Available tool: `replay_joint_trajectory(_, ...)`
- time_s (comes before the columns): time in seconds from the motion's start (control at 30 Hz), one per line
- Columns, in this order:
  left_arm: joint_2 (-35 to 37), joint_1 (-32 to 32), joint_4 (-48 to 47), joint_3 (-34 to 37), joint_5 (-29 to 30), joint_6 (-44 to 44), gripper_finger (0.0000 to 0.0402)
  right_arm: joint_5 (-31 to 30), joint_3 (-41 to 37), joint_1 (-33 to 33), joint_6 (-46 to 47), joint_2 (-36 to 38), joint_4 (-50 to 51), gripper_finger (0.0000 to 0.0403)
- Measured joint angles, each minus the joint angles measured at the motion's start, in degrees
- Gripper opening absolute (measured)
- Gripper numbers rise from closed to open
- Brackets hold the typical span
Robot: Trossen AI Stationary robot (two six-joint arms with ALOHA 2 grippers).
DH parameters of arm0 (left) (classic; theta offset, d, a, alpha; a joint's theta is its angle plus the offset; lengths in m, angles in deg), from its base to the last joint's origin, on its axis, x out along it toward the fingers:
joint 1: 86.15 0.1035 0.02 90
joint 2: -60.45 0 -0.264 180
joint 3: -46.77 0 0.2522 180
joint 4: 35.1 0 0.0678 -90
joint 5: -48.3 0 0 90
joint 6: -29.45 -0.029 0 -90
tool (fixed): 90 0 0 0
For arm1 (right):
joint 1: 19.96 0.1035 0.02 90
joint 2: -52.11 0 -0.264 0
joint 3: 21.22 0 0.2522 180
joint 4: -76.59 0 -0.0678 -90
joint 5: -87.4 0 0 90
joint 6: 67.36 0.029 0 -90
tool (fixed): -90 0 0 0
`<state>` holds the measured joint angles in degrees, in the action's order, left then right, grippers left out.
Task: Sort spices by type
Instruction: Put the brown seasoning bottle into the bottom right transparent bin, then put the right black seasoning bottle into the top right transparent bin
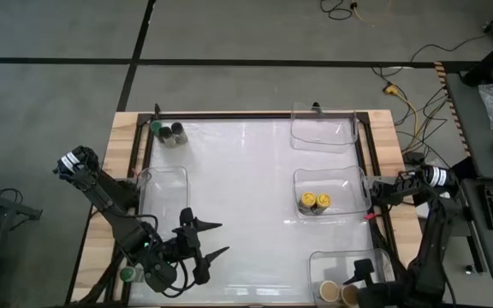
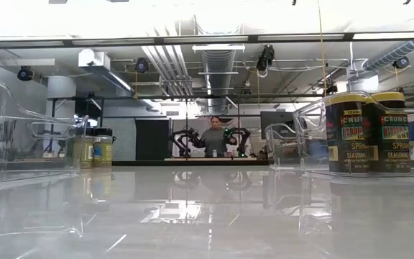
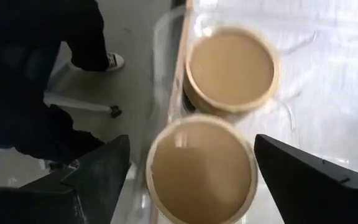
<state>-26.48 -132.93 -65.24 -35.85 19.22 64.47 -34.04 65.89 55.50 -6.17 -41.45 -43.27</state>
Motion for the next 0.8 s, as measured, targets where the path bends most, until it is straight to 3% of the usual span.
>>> replay_joint_trajectory(0.27,-0.04,0.00,0.24,0.28,-2.98,1.57,0.0285,-7.56,4.13,-0.59,-3.52,0.53,4.64,0.0348)
replay_joint_trajectory(0.8,-2.91,0.11,0.25,0.29,-4.86,0.69,0.0285,-7.35,4.28,-6.53,-5.29,2.89,8.13,0.0331)
